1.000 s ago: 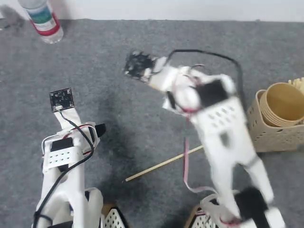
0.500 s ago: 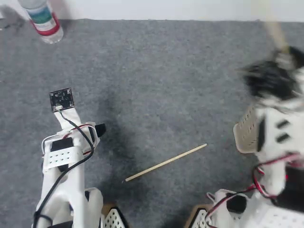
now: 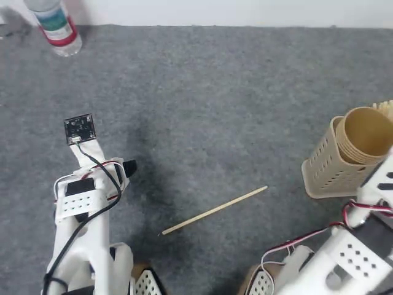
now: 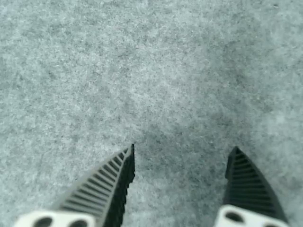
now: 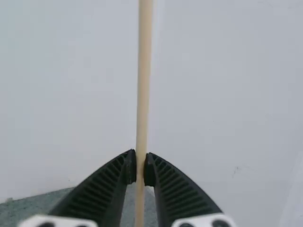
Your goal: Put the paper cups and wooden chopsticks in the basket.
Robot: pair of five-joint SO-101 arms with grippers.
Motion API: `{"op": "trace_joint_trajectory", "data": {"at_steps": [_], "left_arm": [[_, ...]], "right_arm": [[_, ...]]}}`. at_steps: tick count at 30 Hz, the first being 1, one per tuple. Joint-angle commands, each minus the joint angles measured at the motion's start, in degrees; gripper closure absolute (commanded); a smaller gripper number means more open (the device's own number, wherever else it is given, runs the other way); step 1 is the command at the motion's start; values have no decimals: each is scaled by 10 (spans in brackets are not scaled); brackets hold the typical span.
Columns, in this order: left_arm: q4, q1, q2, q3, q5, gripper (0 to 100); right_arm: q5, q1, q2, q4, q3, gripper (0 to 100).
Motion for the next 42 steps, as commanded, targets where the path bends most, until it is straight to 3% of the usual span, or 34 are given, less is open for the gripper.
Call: {"op": "trace_joint_trajectory", "data": {"at_steps": [1,16,26,28,33,42], "left_arm": [[-2,3,-5,-5,6,703],[-2,4,-5,-5,6,703],[-2,4,-5,-5,6,703],[-2,4,-5,-5,6,703],[-2,4,-5,-5,6,703],[-2,4,-5,-5,6,703]], "right_arm": [[-4,-4,3,-22,3,991],[-4,-7,126,-47,-1,991],[-4,-8,131,-42,-1,989],[-4,-8,129,-38,2,964],[-4,-8,129,-17,1,785],[-4,-22,128,17,-11,837]]}}
